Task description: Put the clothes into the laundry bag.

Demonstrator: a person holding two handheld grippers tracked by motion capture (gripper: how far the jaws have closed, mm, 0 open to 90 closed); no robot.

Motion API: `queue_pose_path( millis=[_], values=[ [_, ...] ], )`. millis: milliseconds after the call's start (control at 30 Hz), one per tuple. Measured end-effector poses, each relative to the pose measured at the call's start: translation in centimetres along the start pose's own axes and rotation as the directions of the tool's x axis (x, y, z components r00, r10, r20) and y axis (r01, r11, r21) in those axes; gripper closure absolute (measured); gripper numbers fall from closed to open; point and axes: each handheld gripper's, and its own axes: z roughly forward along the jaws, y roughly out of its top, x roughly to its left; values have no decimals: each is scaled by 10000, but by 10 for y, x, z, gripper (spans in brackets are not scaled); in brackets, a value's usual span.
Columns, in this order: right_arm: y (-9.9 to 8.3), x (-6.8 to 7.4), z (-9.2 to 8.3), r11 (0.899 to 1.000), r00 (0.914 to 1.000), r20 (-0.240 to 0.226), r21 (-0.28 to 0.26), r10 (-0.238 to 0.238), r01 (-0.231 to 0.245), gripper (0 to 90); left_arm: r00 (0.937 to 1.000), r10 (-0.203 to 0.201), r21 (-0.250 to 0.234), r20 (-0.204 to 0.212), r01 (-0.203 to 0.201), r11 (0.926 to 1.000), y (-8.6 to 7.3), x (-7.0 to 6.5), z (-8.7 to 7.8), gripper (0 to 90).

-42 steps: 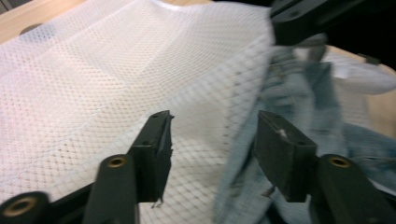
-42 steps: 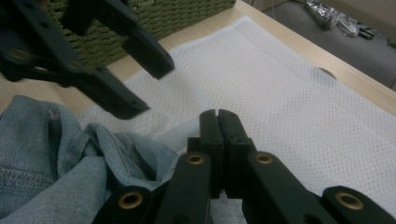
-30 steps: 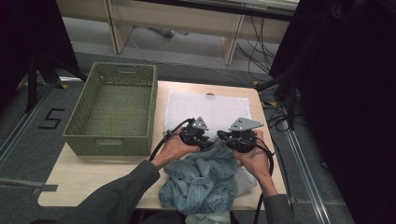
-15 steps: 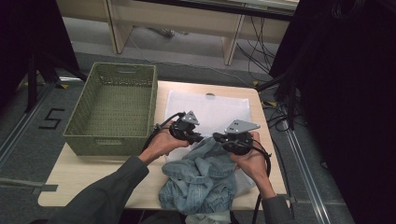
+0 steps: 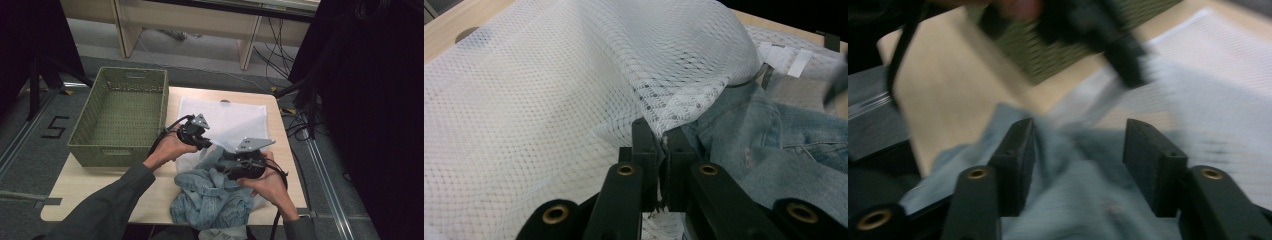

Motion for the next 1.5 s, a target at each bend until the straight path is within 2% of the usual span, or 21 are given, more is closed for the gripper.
queue_pose_path(
  millis=[167,267,367,533,567,600,633,700,733,767,867,1000,1033,1100,1167,1200,1233,1333,1367,1400,1500],
  values=[
    [-6,29,34,9927,9951,-919,1118,-358,461,387,10000,-15,65,71,14,10000,0,1,-1,862],
    [-12,43,55,9764,9878,-1360,1908,-762,1016,360,9999,-7,124,115,6,9999,1,0,-2,861],
    [-21,48,71,9473,9864,-993,2809,-1309,1540,383,9999,16,182,139,-18,9998,0,0,-3,861],
    [-31,39,78,9223,9811,-1166,3389,-1545,1856,775,9995,-262,-21,152,262,9997,0,-3,-3,861],
    [-31,37,77,9277,9807,-1007,3203,-1678,1916,822,9997,-176,37,148,175,9998,0,-3,-3,861],
    [-30,36,75,9284,9778,-893,3077,-1896,2081,829,9994,318,401,152,-324,9987,0,-1,-5,861],
    [-27,35,71,9324,9789,-690,2983,-1924,2043,832,9996,-272,-123,110,274,9995,0,-6,-2,861],
    [-20,33,60,9520,9864,-143,2597,-1640,1621,834,9996,209,190,202,-213,9996,1,-5,-7,861],
    [-16,29,53,9560,9865,114,2487,-1633,1554,834,9998,-57,-71,188,58,10000,0,-8,-7,861],
    [-13,20,45,9588,9804,520,2248,-1898,1737,834,9989,386,259,247,-393,9989,1,-7,-12,861],
    [-10,1,26,9730,9794,1499,2068,-1353,1027,834,9995,125,9,287,-125,9999,0,-10,-13,861],
    [-26,-36,23,9567,9495,2850,2875,-1310,457,833,9988,344,405,338,-358,9985,0,-8,-16,861],
    [-33,-40,27,9512,9517,2927,3084,-928,-21,832,9988,356,396,337,-370,9985,0,-8,-15,861],
    [-44,-47,37,9442,9587,2769,3281,-655,-302,813,9994,80,250,328,-88,9997,-1,-9,-13,860],
    [-42,-45,38,9486,9634,2661,3118,-317,-549,716,9994,60,280,333,-70,9996,-1,-8,-12,861],
    [-39,-41,36,9643,9597,2797,2606,-281,-478,646,9991,220,431,365,-236,9988,-1,-6,-13,860],
    [-32,-35,31,9707,9638,2666,2338,-99,-547,588,9994,-11,244,359,2,9997,-2,-7,-11,860],
    [-17,-14,17,9885,9836,1771,1394,330,-582,485,9993,-41,309,360,30,9995,-2,-6,-12,859],
    [-13,-6,13,9877,9870,1518,1375,536,-747,471,9994,-113,259,341,104,9996,-2,-6,-12,859],
    [-12,-1,14,9954,9937,1111,928,120,-224,449,9994,-103,266,331,94,9996,-2,-6,-12,859],
    [-10,18,21,9908,9999,60,1349,-97,88,413,9994,-133,302,331,123,9995,-2,-4,-13,858]
  ],
)
